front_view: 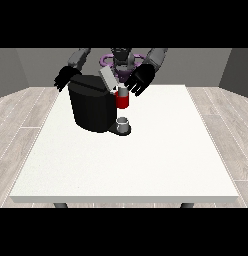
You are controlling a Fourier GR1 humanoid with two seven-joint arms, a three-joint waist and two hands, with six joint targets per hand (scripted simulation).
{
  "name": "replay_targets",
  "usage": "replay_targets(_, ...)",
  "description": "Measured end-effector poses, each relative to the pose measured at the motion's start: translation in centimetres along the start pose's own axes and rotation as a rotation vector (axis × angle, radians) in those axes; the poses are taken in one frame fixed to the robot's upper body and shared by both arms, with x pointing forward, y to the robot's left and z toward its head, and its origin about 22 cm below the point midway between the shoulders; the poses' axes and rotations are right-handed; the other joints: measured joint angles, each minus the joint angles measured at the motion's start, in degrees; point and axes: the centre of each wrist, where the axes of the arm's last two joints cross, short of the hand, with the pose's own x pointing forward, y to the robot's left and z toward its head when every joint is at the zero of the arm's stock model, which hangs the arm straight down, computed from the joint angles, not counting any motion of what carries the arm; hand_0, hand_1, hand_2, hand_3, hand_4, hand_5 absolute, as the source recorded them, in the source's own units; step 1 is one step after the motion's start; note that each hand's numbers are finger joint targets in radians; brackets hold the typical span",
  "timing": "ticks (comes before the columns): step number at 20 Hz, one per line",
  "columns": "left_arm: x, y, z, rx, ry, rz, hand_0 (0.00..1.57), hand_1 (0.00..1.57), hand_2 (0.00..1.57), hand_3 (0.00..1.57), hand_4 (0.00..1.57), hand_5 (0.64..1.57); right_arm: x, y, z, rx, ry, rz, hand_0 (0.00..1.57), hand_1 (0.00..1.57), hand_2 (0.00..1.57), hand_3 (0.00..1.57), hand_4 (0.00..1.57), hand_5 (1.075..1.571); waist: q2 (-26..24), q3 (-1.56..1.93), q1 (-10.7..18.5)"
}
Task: Insert the coffee pod into the coffee machine and close the lid
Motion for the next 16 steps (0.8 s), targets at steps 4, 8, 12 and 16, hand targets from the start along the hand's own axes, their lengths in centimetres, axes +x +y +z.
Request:
replay_targets(4, 0.3, 0.0, -0.1, -0.005, -0.002, 0.0, 1.23, 1.23, 1.27, 1.18, 0.48, 1.571, -0.2, -0.4, 0.0, -0.005, -0.002, -0.005, 0.0, 0.0, 0.0, 0.0, 0.44, 1.571, 0.3, 0.02, 0.1)
replay_targets(8, 0.6, 0.0, -0.3, -0.01, 0.008, 0.003, 1.2, 1.2, 1.24, 1.14, 0.47, 1.571, 0.3, 0.1, -0.3, -0.008, 0.001, -0.001, 0.0, 0.0, 0.0, 0.0, 0.44, 1.571, 0.5, 0.03, 0.0)
replay_targets(12, 1.2, -0.1, -0.6, -0.016, -0.002, -0.002, 1.13, 1.13, 1.17, 1.03, 0.44, 1.571, 0.3, -0.2, -0.7, -0.021, -0.013, 0.0, 0.0, 0.0, 0.0, 0.0, 0.4, 1.571, 1.2, 0.04, 0.5)
replay_targets(16, 0.9, 0.4, -0.5, -0.027, 0.008, -0.018, 1.11, 1.11, 1.15, 0.98, 0.41, 1.571, 0.1, 0.3, -0.4, -0.022, 0.003, 0.003, 0.0, 0.0, 0.0, 0.0, 0.4, 1.571, 1.0, 0.02, 0.1)
